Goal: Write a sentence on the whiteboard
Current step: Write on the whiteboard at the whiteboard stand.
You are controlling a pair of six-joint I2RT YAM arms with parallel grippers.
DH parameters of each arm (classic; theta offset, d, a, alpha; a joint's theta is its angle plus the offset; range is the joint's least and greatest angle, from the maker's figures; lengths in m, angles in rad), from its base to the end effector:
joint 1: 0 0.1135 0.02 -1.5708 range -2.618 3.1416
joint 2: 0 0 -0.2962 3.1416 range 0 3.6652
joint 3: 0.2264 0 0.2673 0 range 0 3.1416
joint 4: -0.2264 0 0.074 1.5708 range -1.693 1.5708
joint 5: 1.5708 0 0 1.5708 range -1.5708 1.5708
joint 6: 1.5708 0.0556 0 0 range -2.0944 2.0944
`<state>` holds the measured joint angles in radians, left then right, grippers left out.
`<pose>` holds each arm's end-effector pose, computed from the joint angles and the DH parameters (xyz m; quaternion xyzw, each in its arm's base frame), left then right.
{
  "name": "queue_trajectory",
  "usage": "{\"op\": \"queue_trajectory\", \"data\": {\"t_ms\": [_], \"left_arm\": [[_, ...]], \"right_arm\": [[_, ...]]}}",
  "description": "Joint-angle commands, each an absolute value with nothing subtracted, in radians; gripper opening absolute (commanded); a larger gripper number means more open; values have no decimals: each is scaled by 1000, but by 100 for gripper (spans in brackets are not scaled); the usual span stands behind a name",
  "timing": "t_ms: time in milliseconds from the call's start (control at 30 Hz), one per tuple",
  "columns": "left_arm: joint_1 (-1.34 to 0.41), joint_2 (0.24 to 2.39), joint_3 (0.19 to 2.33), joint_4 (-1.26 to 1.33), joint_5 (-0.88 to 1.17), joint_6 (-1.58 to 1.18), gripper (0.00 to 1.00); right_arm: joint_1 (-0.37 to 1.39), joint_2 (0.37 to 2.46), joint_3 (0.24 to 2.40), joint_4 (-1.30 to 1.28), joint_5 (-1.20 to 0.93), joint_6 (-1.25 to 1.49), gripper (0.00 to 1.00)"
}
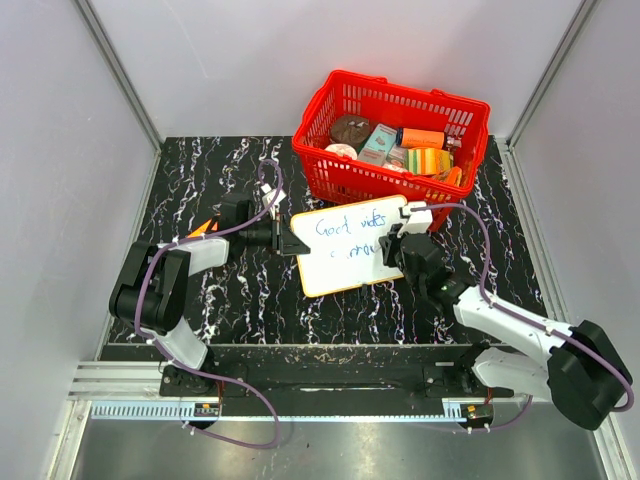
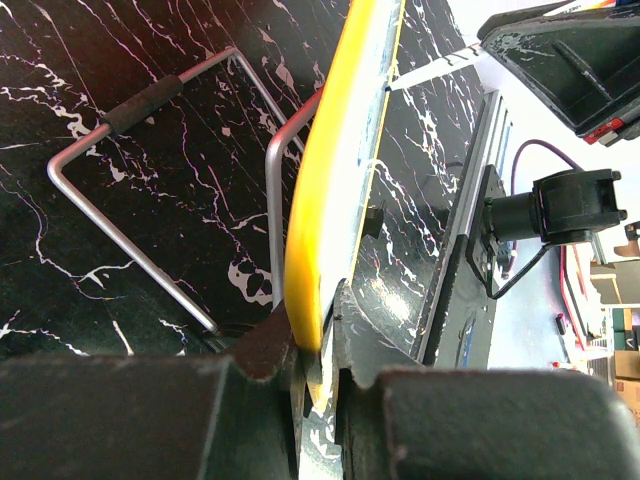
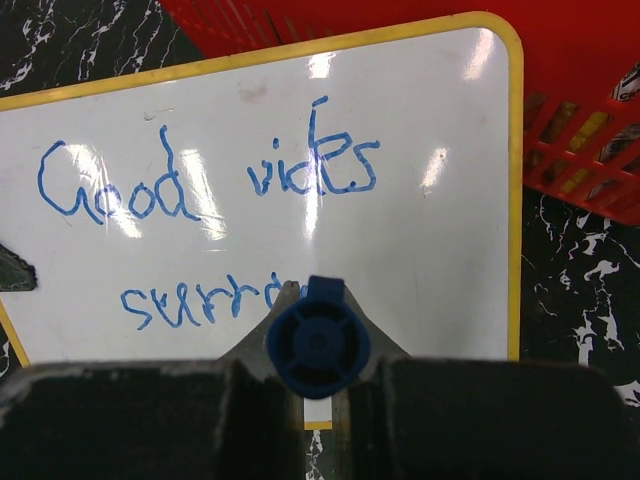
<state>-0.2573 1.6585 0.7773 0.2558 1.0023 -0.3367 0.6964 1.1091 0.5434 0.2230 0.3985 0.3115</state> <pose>0.3190 -0.1324 0.1849 0.1876 0.7889 -0.5259 0.2566 0.2118 0.1490 0.2476 -0.0413 0.8082 0.1311 0.5727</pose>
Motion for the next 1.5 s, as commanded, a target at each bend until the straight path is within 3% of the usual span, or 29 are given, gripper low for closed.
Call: {"op": "queue_trajectory", "data": {"t_ms": [0,633,1467], "left_arm": [[-279,1703,770,207,844,-215,0],[-281,1700,770,206,845,-213,0],[-281,1703,772,206,847,-215,0]], "right_arm": [[687,1097,529,173,410,318,0],[683,1158,638,222,509,275,0],[680,1108,549,176,449,305,0]]}}
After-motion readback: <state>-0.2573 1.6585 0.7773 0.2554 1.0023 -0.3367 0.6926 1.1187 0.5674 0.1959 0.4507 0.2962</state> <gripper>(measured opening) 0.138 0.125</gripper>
